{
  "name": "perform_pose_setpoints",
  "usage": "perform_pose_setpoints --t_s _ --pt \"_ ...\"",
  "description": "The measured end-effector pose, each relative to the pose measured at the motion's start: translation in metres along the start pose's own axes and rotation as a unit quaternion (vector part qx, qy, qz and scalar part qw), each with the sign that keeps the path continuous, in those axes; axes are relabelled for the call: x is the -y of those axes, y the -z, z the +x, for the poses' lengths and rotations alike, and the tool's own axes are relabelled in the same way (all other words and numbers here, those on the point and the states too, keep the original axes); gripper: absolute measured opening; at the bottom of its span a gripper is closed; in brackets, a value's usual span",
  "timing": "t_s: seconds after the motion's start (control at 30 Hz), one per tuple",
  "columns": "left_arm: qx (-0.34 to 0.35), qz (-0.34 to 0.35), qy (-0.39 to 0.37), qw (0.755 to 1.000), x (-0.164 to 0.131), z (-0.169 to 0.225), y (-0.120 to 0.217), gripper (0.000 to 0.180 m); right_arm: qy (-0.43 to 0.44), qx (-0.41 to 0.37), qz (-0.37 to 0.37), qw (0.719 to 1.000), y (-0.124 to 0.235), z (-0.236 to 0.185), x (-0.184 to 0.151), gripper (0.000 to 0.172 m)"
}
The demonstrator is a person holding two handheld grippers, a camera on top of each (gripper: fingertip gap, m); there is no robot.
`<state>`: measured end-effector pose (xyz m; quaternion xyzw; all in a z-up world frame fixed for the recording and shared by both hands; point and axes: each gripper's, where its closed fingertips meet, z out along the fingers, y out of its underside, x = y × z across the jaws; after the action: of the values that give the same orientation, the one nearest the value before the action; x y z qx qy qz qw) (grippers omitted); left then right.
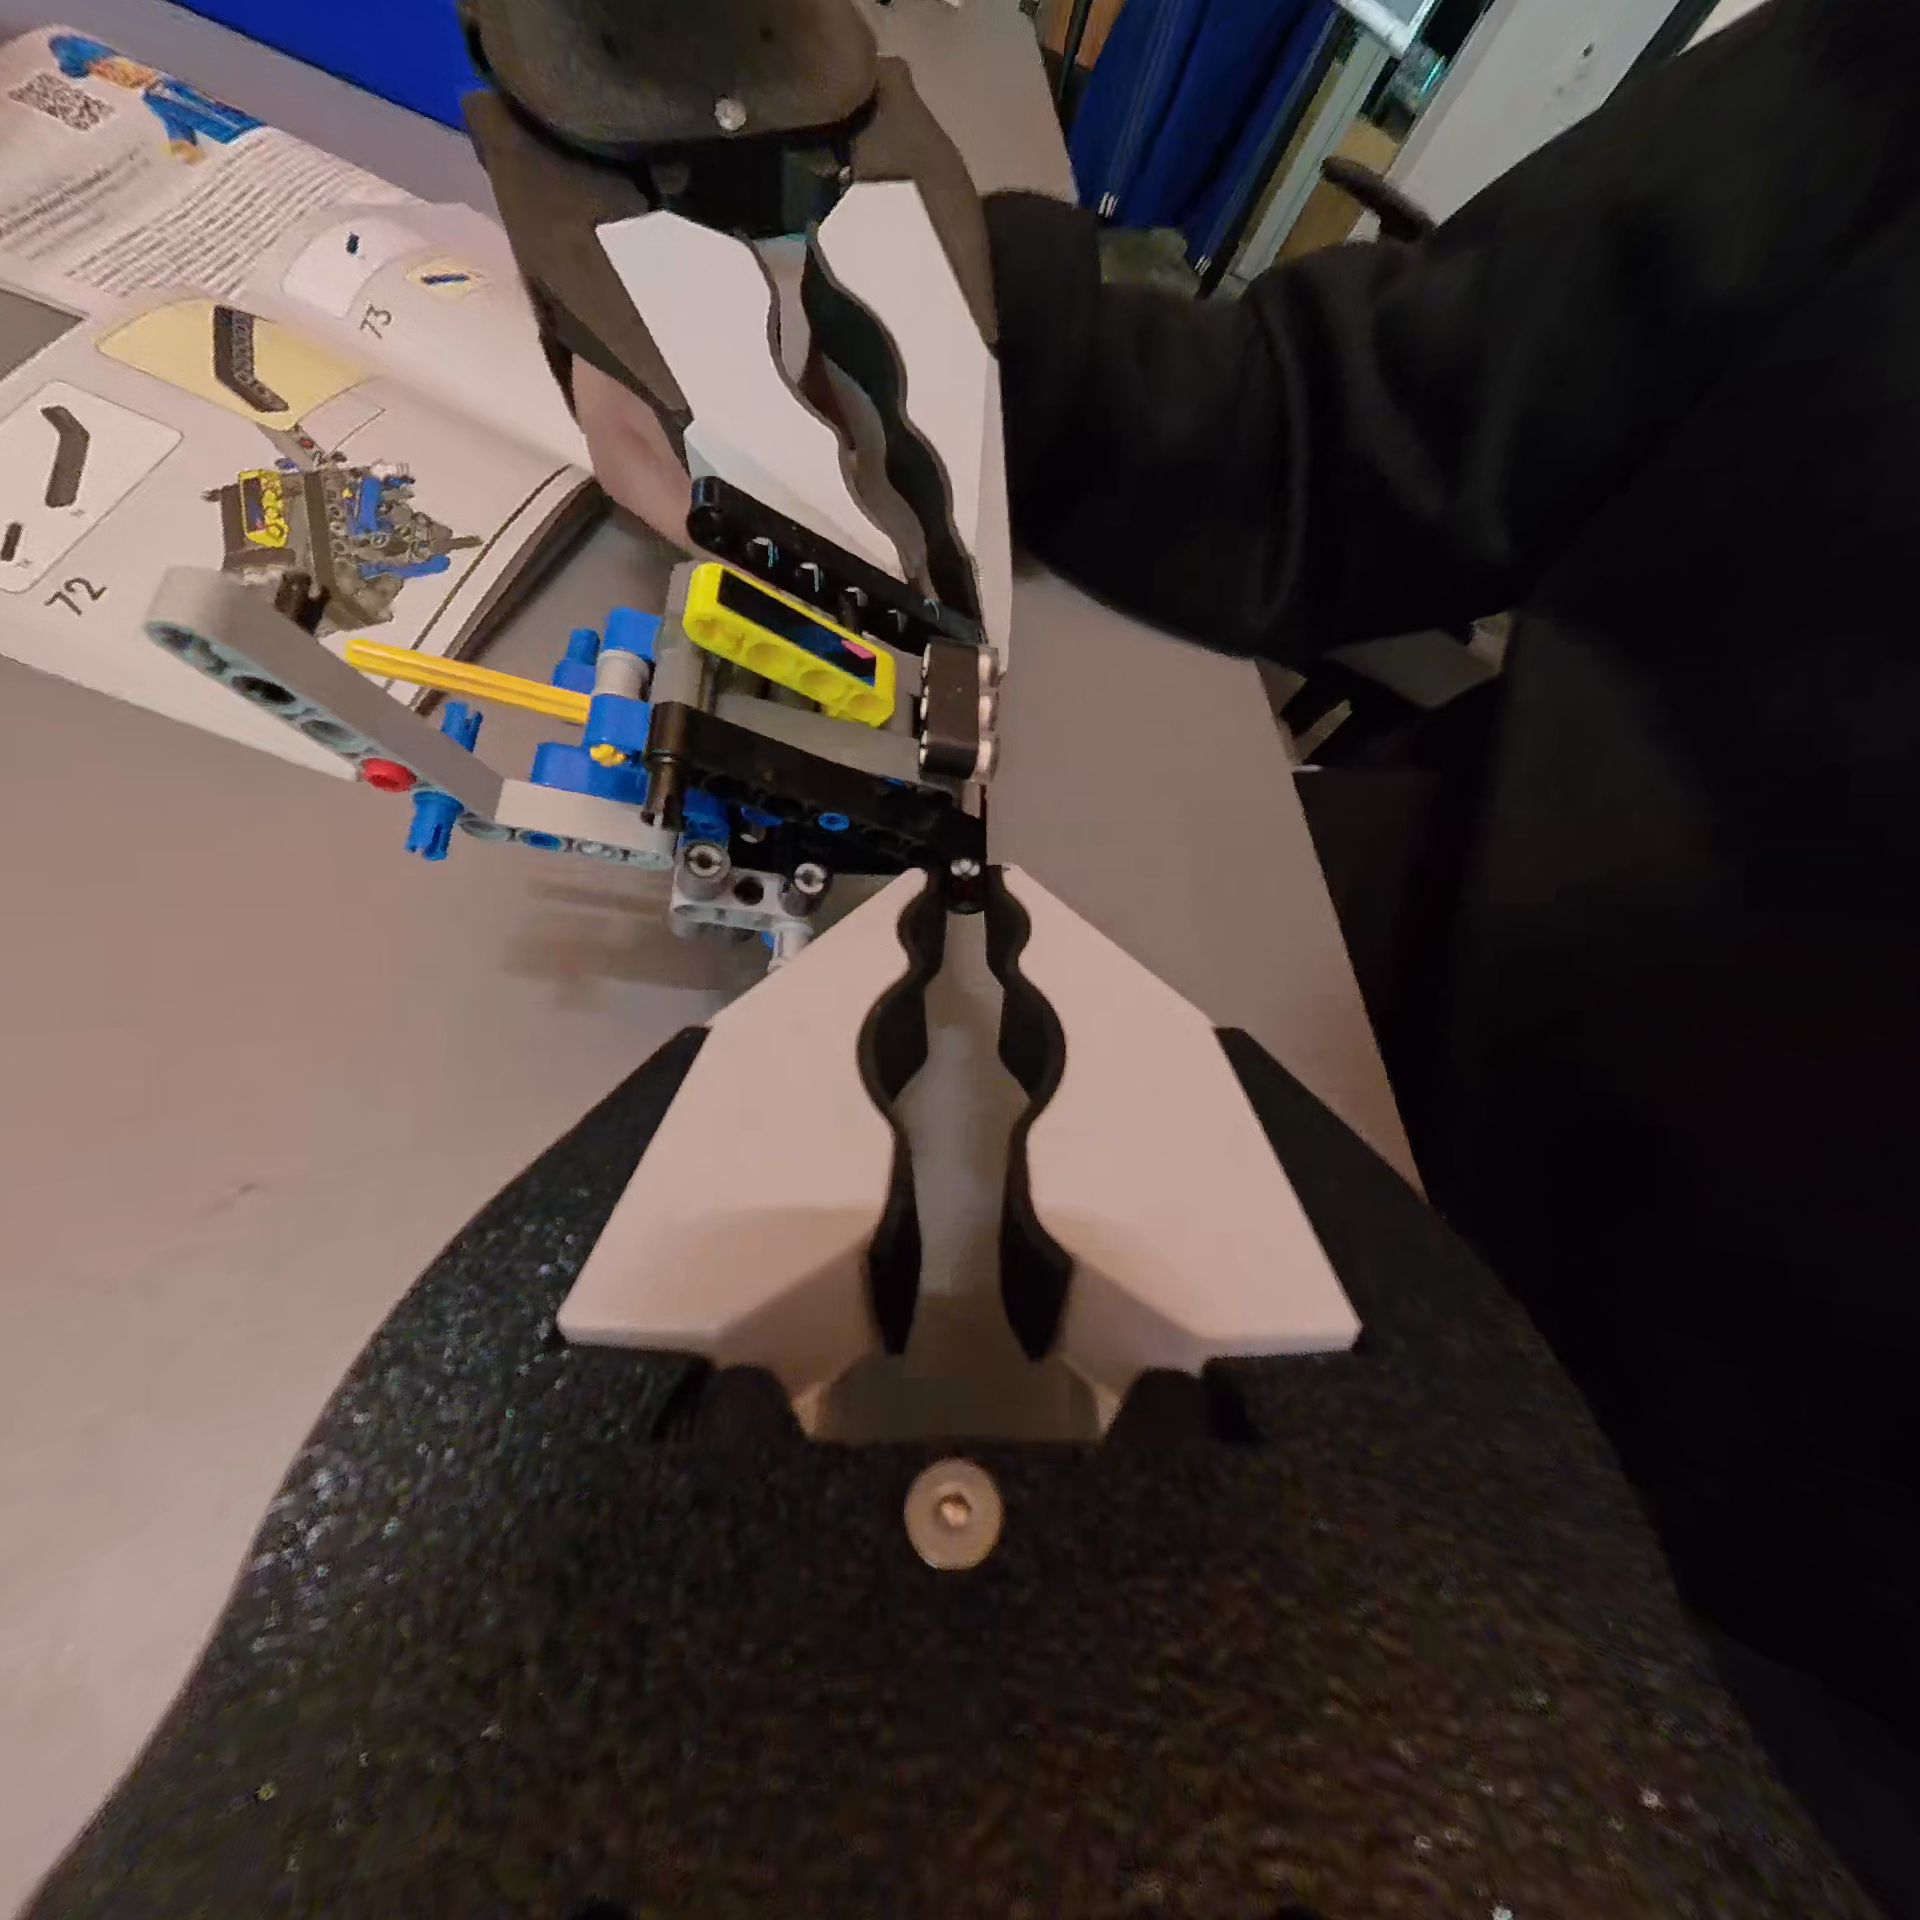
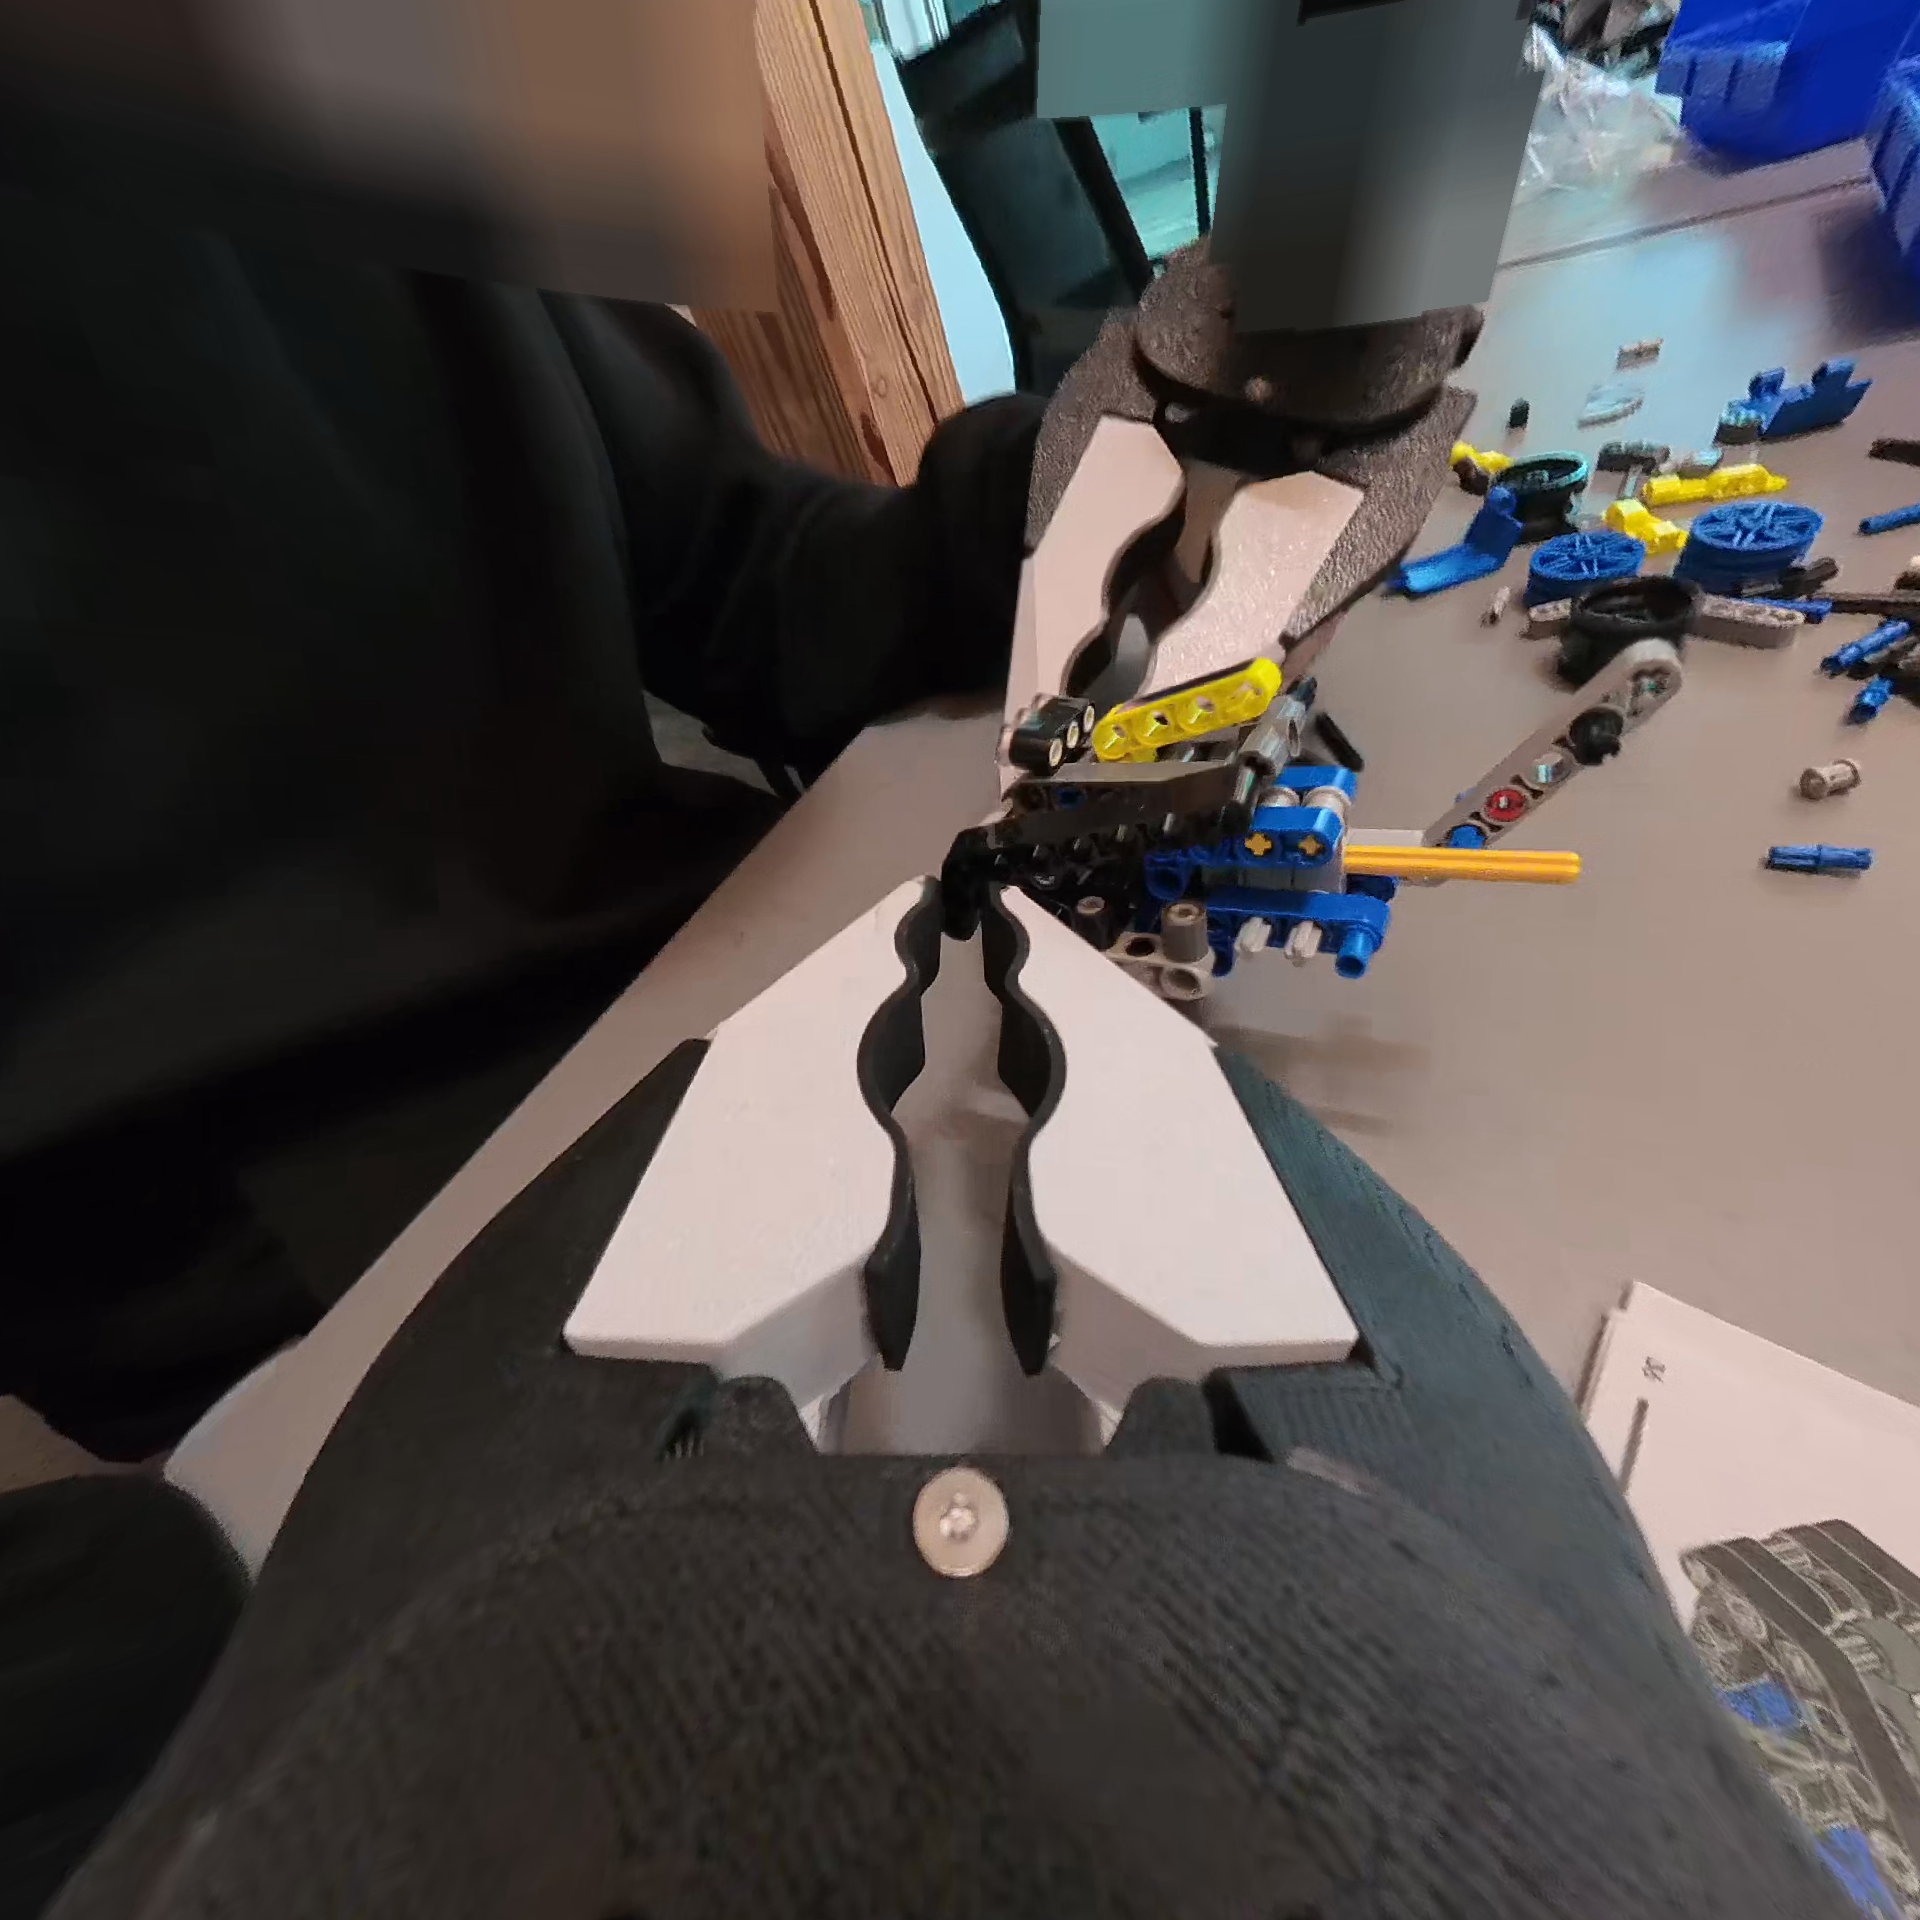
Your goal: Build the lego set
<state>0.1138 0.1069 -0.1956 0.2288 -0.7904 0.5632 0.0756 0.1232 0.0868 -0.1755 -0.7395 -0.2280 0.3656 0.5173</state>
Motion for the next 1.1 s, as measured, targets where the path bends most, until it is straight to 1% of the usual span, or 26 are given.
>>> perform_pose_setpoints --t_s 0.07,0.23,0.5,0.63,0.77,0.9,1.0,1.1 --pt "-0.01 0.013 0.002 1.0 0.004 0.003 0.001 0.004 0.005 0.009 0.017 1.0 0.001 -0.003 0.005 0.005" --pt "-0.015 0.022 0.0 1.0 0.009 0.006 0.002 0.004 0.017 0.015 0.032 0.999 0.002 -0.006 0.009 0.005" --pt "0.002 0.019 -0.001 1.0 0.009 0.003 0.008 0.004 0.019 0.019 0.036 0.999 0.003 -0.008 0.01 0.005" --pt "0.001 0.017 -0.001 1.0 0.01 0.004 0.007 0.004 0.027 0.012 0.029 0.999 0.001 -0.007 0.008 0.005" --pt "0.018 0.005 -0.002 1.0 0.007 0.0 0.007 0.004 0.036 -0.003 0.025 0.999 0.0 -0.004 0.008 0.005" --pt "0.034 -0.002 0.0 0.999 0.004 -0.006 0.011 0.004 0.029 -0.025 0.017 0.999 -0.002 0.004 0.006 0.005" --pt "0.041 0.002 0.002 0.999 0.004 -0.008 0.016 0.004 0.007 -0.037 0.028 0.999 0.001 0.01 0.008 0.005" --pt "0.038 0.003 0.004 0.999 0.004 -0.008 0.015 0.004 -0.018 -0.047 0.017 0.999 -0.001 0.015 0.005 0.005"
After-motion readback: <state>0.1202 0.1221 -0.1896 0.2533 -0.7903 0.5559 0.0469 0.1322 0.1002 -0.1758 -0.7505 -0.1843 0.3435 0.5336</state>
